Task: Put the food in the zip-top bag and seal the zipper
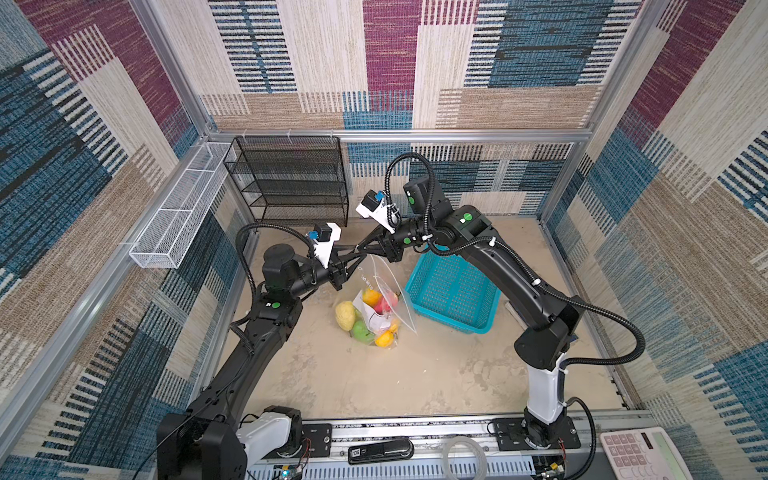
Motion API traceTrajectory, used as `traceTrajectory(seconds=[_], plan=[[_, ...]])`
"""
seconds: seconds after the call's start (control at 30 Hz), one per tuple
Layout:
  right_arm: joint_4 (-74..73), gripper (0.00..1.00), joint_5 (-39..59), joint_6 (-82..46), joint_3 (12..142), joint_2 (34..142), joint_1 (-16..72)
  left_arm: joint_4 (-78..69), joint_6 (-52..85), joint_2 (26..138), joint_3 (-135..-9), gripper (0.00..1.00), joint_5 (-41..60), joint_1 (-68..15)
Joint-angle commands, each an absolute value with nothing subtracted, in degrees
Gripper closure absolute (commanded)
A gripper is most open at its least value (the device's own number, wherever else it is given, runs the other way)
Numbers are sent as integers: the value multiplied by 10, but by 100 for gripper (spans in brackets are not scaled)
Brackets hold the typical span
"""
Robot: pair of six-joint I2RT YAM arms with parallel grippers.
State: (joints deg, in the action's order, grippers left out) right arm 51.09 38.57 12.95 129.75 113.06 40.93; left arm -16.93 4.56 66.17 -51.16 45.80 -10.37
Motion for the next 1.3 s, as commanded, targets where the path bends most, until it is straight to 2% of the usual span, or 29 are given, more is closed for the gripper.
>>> traceTrajectory(seconds=[0.0, 0.07, 0.1, 0.17, 0.3, 0.43, 0.6, 0.9, 1.03, 1.13, 1.27], plan=[[530, 89, 400, 142, 1303, 1135, 410, -193, 46, 668, -522, 82, 498, -104], [533, 89, 400, 142, 1303, 1137, 410, -200, 50, 661, -514, 98, 497, -104], [534, 89, 400, 142, 1301, 1137, 410, -203, 52, 656, -509, 100, 492, -104], [534, 85, 398, 140, 1298, 1136, 410, -204, 52, 643, -504, 100, 486, -104], [517, 62, 386, 131, 1287, 1121, 409, -193, 51, 628, -504, 100, 478, -104], [488, 58, 358, 120, 1265, 1090, 406, -187, 50, 628, -504, 100, 474, -105], [468, 59, 349, 114, 1252, 1080, 406, -186, 53, 640, -510, 100, 480, -105], [483, 62, 361, 124, 1301, 1128, 407, -183, 57, 648, -511, 100, 483, -108], [486, 75, 348, 126, 1303, 1133, 407, -181, 58, 652, -513, 100, 483, -109], [490, 76, 350, 126, 1298, 1133, 407, -180, 59, 652, -513, 100, 483, -109], [488, 85, 353, 123, 1281, 1127, 407, -179, 60, 653, -514, 100, 477, -109]])
